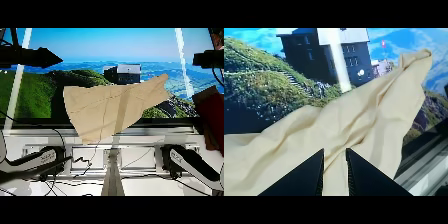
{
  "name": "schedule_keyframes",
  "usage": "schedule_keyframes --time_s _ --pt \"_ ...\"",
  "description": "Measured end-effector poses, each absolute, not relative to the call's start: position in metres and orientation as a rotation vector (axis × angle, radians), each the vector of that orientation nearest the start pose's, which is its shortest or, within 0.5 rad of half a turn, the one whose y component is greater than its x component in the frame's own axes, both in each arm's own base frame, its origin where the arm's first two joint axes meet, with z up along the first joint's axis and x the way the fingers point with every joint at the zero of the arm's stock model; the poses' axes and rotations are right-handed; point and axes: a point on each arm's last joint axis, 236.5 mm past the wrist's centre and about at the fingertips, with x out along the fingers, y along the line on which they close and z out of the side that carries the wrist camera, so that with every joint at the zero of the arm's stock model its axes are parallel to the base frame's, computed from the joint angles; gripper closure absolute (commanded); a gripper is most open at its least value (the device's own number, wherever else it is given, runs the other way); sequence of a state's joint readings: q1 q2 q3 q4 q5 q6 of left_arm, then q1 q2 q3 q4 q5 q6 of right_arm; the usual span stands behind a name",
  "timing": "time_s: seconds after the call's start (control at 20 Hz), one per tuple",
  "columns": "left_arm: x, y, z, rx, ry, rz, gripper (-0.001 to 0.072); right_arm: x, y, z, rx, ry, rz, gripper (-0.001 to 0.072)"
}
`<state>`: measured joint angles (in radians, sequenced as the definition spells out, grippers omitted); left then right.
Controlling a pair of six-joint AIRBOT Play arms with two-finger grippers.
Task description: Fold the clothes and pants, and hang the long-sleeved shirts on hangers.
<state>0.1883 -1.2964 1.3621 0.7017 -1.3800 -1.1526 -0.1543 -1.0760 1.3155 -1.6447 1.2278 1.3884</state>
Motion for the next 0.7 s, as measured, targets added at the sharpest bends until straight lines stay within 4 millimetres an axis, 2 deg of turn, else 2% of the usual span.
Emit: schedule_keyframes --time_s 0.1,0.15,0.2,0.25,0.3,0.35,0.55,0.7 --pt "0.399 -0.109 0.141 -0.433 1.006 -0.684 0.0547 0.364 -0.096 0.087 -0.108 1.141 -0.090 0.0688" --pt "0.399 -0.111 0.141 -0.432 1.007 -0.689 0.0544 0.356 -0.099 0.059 -0.052 1.200 -0.066 0.0507" --pt "0.398 -0.113 0.141 -0.431 1.009 -0.693 0.0525 0.349 -0.099 0.033 0.017 1.247 -0.042 0.0274" --pt "0.398 -0.114 0.141 -0.431 1.009 -0.695 0.0352 0.342 -0.097 0.010 0.089 1.284 -0.020 0.0238" --pt "0.398 -0.115 0.141 -0.430 1.010 -0.697 0.0198 0.337 -0.095 -0.011 0.163 1.312 -0.008 0.0238" --pt "0.398 -0.116 0.141 -0.431 1.010 -0.699 0.0161 0.335 -0.093 -0.028 0.227 1.332 -0.002 0.0238" --pt "0.397 -0.118 0.141 -0.429 1.011 -0.702 0.0161 0.329 -0.080 -0.085 0.430 1.413 0.025 0.0240" --pt "0.397 -0.117 0.141 -0.429 1.011 -0.701 0.0161 0.336 -0.059 -0.108 0.558 1.418 0.095 0.0270"
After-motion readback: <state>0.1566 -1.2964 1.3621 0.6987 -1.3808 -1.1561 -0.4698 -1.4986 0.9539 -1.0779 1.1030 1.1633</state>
